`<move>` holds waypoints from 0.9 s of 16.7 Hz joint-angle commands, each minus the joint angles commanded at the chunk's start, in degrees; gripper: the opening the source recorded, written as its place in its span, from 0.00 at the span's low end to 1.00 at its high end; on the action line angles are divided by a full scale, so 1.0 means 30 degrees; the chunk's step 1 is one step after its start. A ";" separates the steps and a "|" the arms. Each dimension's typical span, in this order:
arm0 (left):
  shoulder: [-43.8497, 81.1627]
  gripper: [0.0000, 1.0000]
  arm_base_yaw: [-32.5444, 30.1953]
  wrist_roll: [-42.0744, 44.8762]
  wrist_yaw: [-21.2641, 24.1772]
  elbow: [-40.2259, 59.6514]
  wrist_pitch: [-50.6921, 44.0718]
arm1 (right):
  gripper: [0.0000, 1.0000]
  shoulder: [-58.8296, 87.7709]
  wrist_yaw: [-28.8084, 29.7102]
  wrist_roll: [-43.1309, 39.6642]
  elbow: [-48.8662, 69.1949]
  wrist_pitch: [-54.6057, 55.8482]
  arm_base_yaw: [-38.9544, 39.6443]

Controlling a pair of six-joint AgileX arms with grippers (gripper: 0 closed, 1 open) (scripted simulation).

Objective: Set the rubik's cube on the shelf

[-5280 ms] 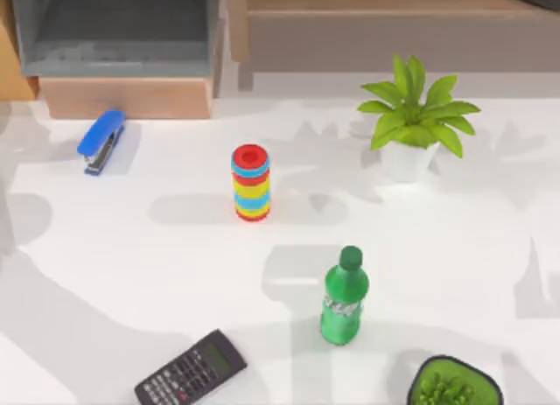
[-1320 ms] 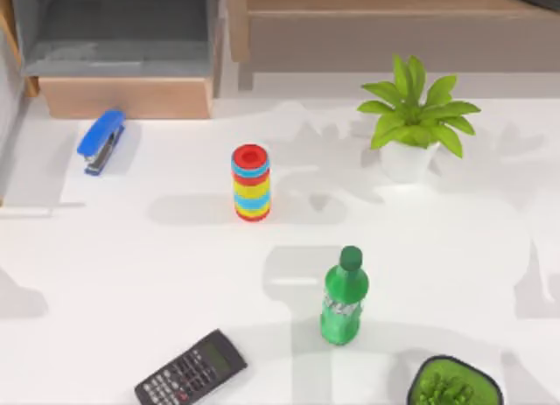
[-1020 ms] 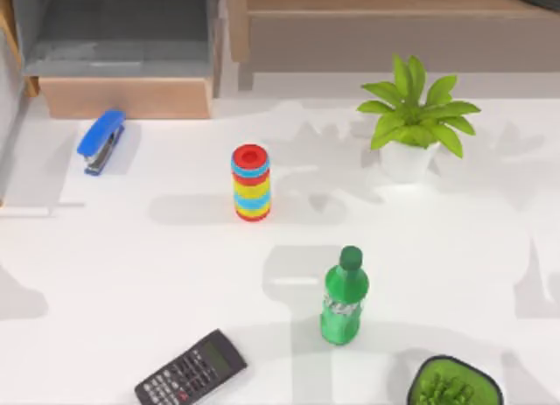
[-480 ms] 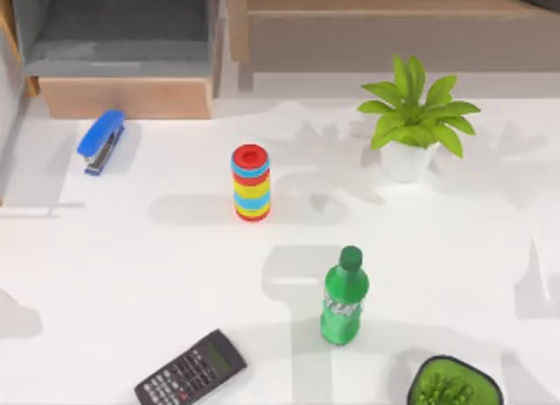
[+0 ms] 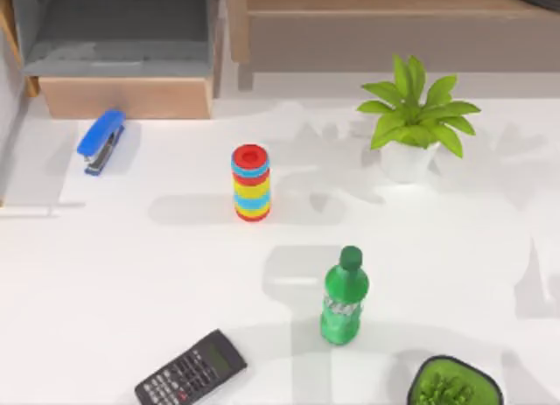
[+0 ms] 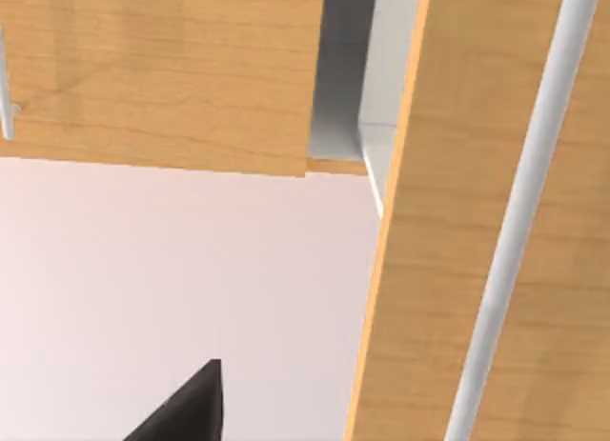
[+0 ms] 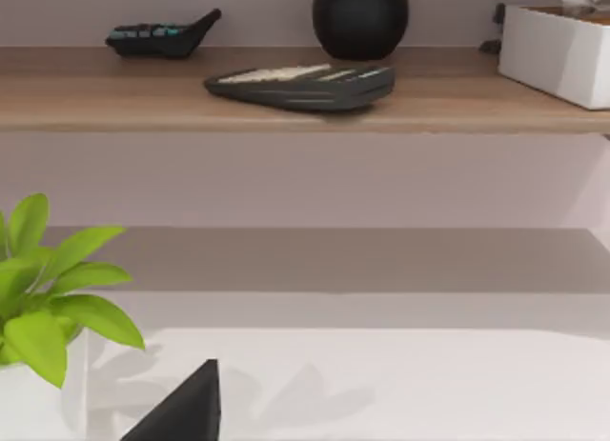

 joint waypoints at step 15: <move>0.1678 1.00 0.0211 -1.1904 -0.5528 2.0056 -2.6574 | 1.00 0.0000 0.0000 0.0000 0.0000 0.0000 0.0000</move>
